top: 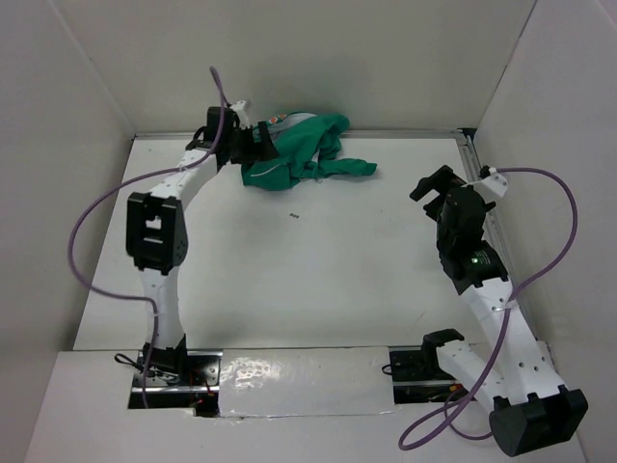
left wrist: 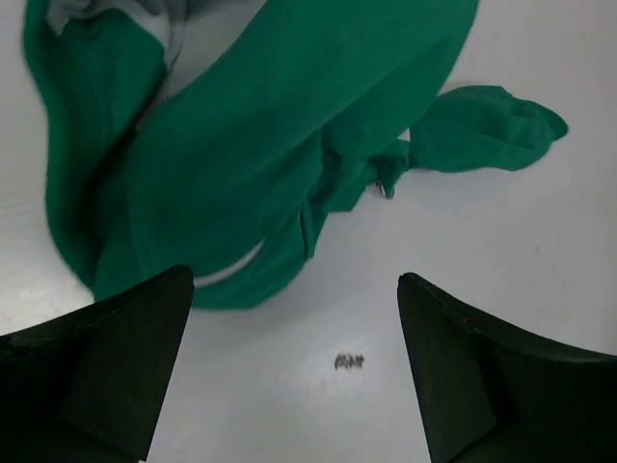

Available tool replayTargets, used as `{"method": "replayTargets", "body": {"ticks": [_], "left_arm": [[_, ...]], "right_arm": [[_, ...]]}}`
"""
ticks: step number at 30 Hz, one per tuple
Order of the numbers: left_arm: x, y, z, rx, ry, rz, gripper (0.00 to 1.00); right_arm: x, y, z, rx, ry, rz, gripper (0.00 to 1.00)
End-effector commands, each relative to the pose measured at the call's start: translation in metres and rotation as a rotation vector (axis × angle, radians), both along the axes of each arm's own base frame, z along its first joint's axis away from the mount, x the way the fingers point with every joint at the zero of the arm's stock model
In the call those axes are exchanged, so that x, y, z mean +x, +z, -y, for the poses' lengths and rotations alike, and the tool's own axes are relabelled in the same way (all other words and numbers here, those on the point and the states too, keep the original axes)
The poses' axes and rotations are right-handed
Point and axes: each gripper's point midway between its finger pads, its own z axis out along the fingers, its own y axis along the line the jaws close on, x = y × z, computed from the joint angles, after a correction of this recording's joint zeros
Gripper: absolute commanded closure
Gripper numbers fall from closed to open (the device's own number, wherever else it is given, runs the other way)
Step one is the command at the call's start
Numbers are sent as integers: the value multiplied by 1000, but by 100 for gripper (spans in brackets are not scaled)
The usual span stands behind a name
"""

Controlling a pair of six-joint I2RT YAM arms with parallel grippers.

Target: Zip up the jacket

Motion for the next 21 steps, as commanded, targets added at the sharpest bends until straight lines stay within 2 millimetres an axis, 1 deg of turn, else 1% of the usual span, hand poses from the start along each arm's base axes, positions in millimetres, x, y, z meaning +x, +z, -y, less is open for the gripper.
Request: {"method": "replayTargets", "body": {"ticks": [1,2,3,4,5,6,7,8,9,10,11,12,13,14,15,16,17,18,19,20,21], "left_arm": [[29,-35,20,78,-54,-30,1],[47,-19,23,80,-45,22,1],[53,-22,30,95,-56,31,1],[63,-50,31,127,-37,5,1],[78,-39,33,139,-20,61,1],[82,-45,42,174,-37,92,1],[92,-58,44,205,-24,109,1],[98,-60,50,227,-35,144,1],[99,-64,59,243,-45,160,1],[103,-74,61,266,-32,164,1],[107,-75,65,283,-35,192,1],[106,-78,73,294,-40,200,5],[107,-79,75,300,-37,207,20],[107,-76,77,297,-41,213,66],[104,-74,82,291,-41,209,91],[102,-59,84,282,-33,218,100],[97,-48,89,272,-48,231,100],[88,-22,90,264,-52,259,100],[80,-8,93,255,-55,268,100],[68,8,99,245,-70,282,100],[46,42,96,227,-74,315,100]], "right_arm": [[9,5,2,-2,9,10,0],[11,0,2,-3,12,-6,0],[12,-1,3,-3,15,-10,0],[14,-4,2,-8,20,-19,0],[16,-7,3,-8,24,-28,0],[18,-9,2,-6,33,-33,0],[20,-13,2,-11,38,-44,0],[21,-14,1,-10,45,-46,0],[22,-14,3,-8,40,-49,0],[24,-17,2,-7,45,-58,0],[24,-17,3,-8,46,-59,0],[25,-19,3,-5,48,-63,0],[25,-19,3,-6,52,-66,0],[26,-19,2,-2,54,-62,0],[26,-19,4,-1,51,-62,0],[26,-18,2,1,58,-58,0],[25,-19,2,2,60,-59,0],[24,-18,2,6,64,-56,0],[24,-18,1,8,71,-54,0],[24,-20,-1,9,79,-55,0],[23,-19,-2,9,88,-51,0]]}}
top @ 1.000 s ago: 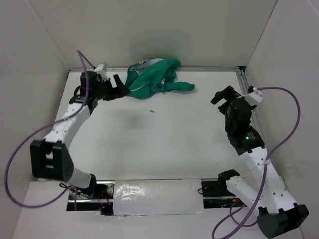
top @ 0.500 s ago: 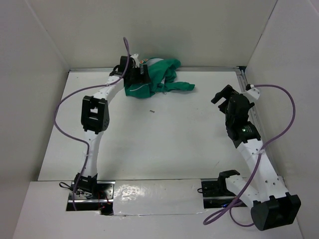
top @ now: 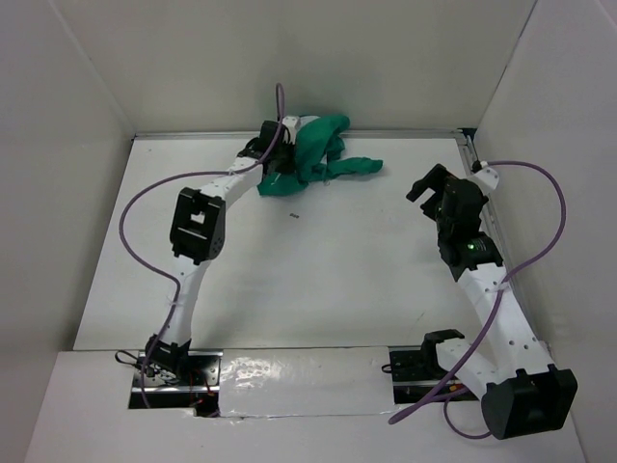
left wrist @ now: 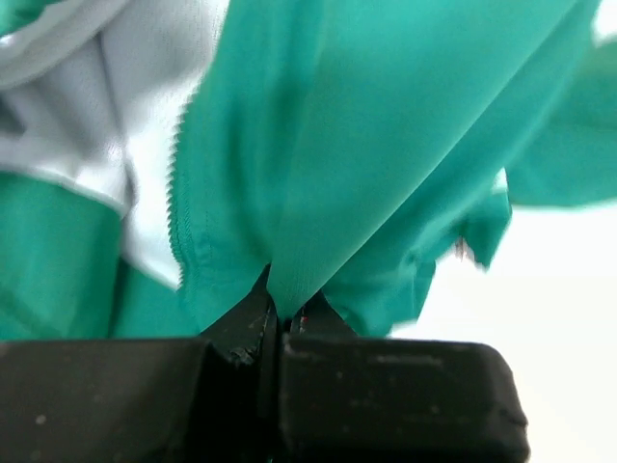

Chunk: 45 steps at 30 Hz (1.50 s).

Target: Zip up the jacket

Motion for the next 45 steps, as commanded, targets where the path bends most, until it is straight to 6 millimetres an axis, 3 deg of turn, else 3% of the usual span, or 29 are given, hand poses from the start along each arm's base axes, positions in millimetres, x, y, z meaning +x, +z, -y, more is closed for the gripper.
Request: {"method": "replayTargets", "body": {"ticks": [1,2,3,5,7,8,9,12,16,18,20,21,23,24,25,27,29,30,32,33,34,36,37,41,44,45], "left_arm": [[-35,148,11,-97,-45,218,100],[-54,162,17,-120,-85,222,100],[-86,183,10,-139,-103,226,100],[-125,192,9,-183,-117,195,100],[-202,174,-9,-244,-119,78,100],[-203,174,-8,-245,-123,76,100],[-237,155,-21,-248,-120,34,100],[-293,117,-41,-307,-62,-94,100],[-336,81,-58,-331,21,-224,100],[-353,70,-62,-330,19,-269,100],[-368,73,-58,-345,-34,-277,100],[-374,69,-58,-350,-40,-293,94],[-387,71,-55,-366,-77,-303,69],[-393,74,-57,-373,-79,-298,54],[-397,74,-57,-375,-76,-299,44],[-401,75,-67,-358,-31,-284,1],[-400,73,-76,-362,62,-301,1],[-392,76,-86,-346,139,-283,1],[-394,64,-103,-334,324,-374,1],[-387,71,-114,-355,445,-372,1],[-392,63,-129,-333,543,-424,1],[-386,63,-142,-350,642,-444,1],[-376,63,-154,-370,699,-429,1],[-347,58,-172,-424,717,-441,1],[-339,43,-173,-436,679,-496,1],[-339,38,-172,-439,676,-523,1]], "right_arm": [[3,16,-8,13,57,68,0],[3,15,-11,17,70,64,0],[4,14,-14,26,85,60,0],[5,13,-23,43,125,46,0],[9,5,-34,68,155,14,0],[8,4,-37,74,172,13,0],[9,5,-41,89,187,12,0],[17,-15,-68,119,297,-72,0],[15,-40,-120,157,489,-150,0],[8,-60,-154,171,596,-195,0],[6,-70,-174,167,644,-227,0],[2,-86,-190,147,675,-279,0],[5,-85,-207,123,690,-299,0],[7,-101,-213,105,689,-344,0],[9,-97,-225,91,704,-341,0],[11,-112,-236,79,713,-384,0],[8,-113,-254,91,766,-390,0],[6,-123,-259,88,781,-417,0],[0,-126,-274,90,832,-431,0],[-2,-136,-280,82,846,-455,0],[-5,-137,-291,76,876,-457,1],[-12,-158,-300,68,912,-514,2],[-6,-151,-311,74,932,-490,4],[-16,-166,-338,128,1045,-550,9],[-22,-176,-344,153,1072,-562,11],[-25,-175,-347,162,1090,-558,17]]}}
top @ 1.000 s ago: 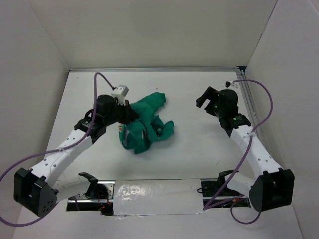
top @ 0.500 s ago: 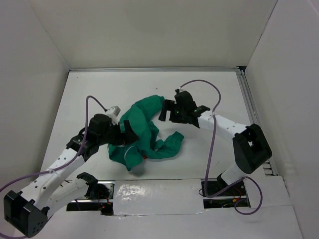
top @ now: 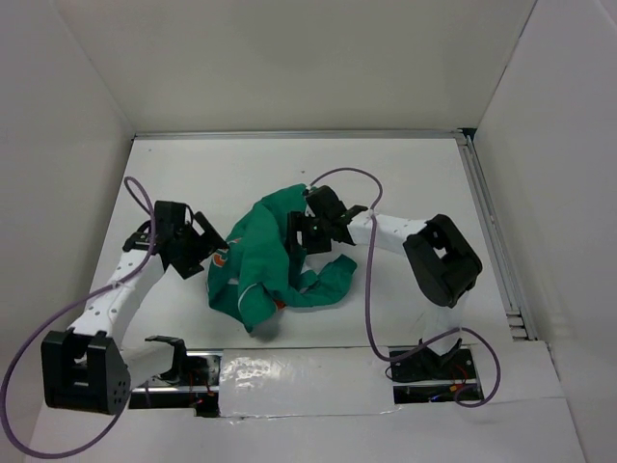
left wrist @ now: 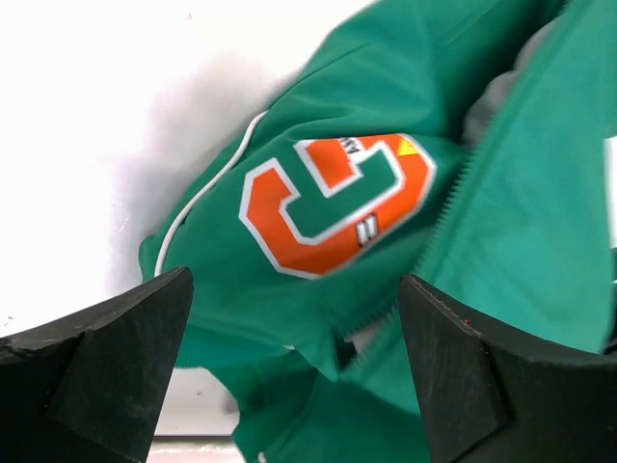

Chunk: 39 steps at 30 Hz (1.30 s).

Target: Zip up the jacket

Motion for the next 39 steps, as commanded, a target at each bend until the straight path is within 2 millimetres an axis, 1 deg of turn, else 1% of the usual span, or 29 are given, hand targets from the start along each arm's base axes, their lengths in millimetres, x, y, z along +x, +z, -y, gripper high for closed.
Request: {"method": "replayTargets", "body": {"ticks": [1,2,3,5,6,8,9,10,12,13,14,15,16,18,20,21,22,23,24,26,27,29,30,32,33,34,35,37,39], "left_arm": [[11,-2,11,-85,-66,-17,1],[14,-4,13,-91,-83,-10,1],[16,-5,16,-97,-111,-2,1],[21,-4,31,-123,-206,45,1],[21,-4,41,-130,-249,60,1],[23,-10,56,-148,-331,85,1],[22,-13,63,-158,-357,81,1],[23,-23,68,-165,-375,53,2],[25,-29,81,-181,-428,46,17],[27,-38,85,-184,-438,13,38],[28,-39,92,-192,-469,16,53],[29,-49,100,-193,-495,-5,73],[37,-44,105,-195,-502,6,100],[45,-40,113,-177,-519,15,100],[60,-20,119,-144,-536,83,100],[66,-4,123,-125,-548,143,100],[75,17,127,-118,-561,219,100],[78,31,129,-107,-574,270,100],[82,59,130,-88,-576,363,100],[86,87,127,-48,-569,454,100],[85,112,123,-29,-556,519,100],[85,125,110,22,-500,546,100],[81,138,105,34,-483,580,100],[79,145,92,71,-427,606,100],[73,150,86,81,-410,625,100],[73,152,79,100,-388,633,100],[70,153,70,108,-362,631,100],[70,153,58,115,-330,627,100],[69,146,59,91,-351,615,100]], "right_arm": [[1,18,-25,103,72,27,22],[0,18,-27,107,81,23,33],[1,18,-26,106,81,19,55],[4,23,-23,110,72,35,69],[8,22,-16,97,44,50,77],[12,37,-7,105,14,90,83],[12,37,0,96,0,100,92],[17,51,7,100,-26,142,93],[19,59,19,87,-43,173,95],[22,75,25,89,-64,220,95],[22,80,29,85,-71,238,95],[22,85,34,76,-78,259,97],[27,102,42,71,-112,313,97],[30,118,52,49,-124,376,100],[33,149,62,47,-150,469,100],[35,157,71,9,-159,509,100],[33,176,78,10,-176,560,100],[36,190,87,-11,-209,608,100],[32,210,98,-25,-223,663,100],[29,236,113,-47,-261,737,100],[23,259,131,-73,-298,801,100],[15,285,148,-89,-340,861,100],[14,296,172,-127,-432,883,100],[15,297,201,-179,-557,874,97],[19,295,225,-228,-639,865,97],[20,289,234,-248,-670,843,97],[24,275,249,-283,-706,792,95],[28,254,248,-267,-683,731,93],[39,235,251,-266,-673,689,84]]}}
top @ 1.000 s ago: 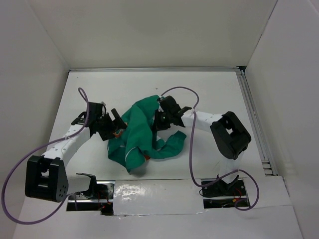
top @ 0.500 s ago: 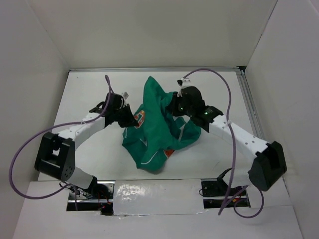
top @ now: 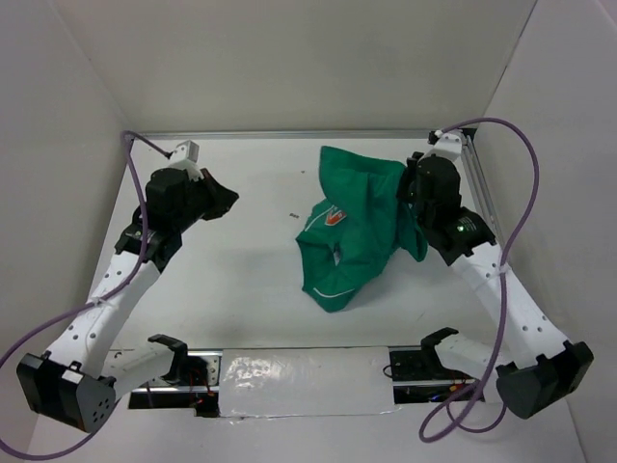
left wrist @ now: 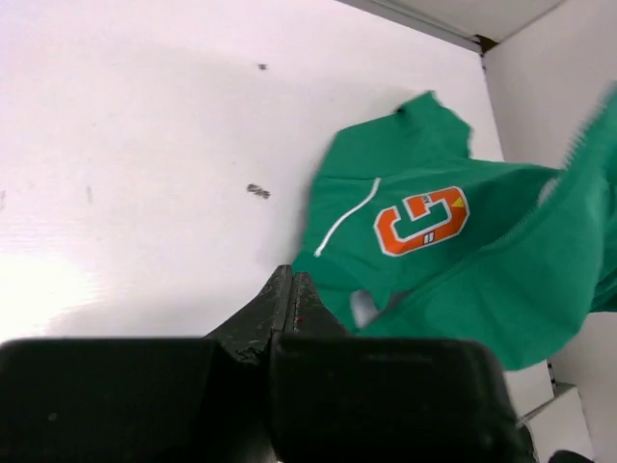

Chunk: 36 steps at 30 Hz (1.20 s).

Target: Zip up the jacket

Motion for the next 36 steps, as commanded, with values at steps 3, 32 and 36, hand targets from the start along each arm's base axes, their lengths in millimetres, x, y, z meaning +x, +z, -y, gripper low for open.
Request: {"method": "replayTargets", "body": {"ticks": [3,32,36], "left_arm": [[8,-43,0,24,-47,-114,100],[54,-211,217,190,-734,-387,7],[58,-224,217,174,-724,-431,81]], "right_arm": [[26,-71,28,4,-129,-187,48],[6,-206,-74,-17,293,-536,1],[15,-220,-40,-61,42,-560,47]]}}
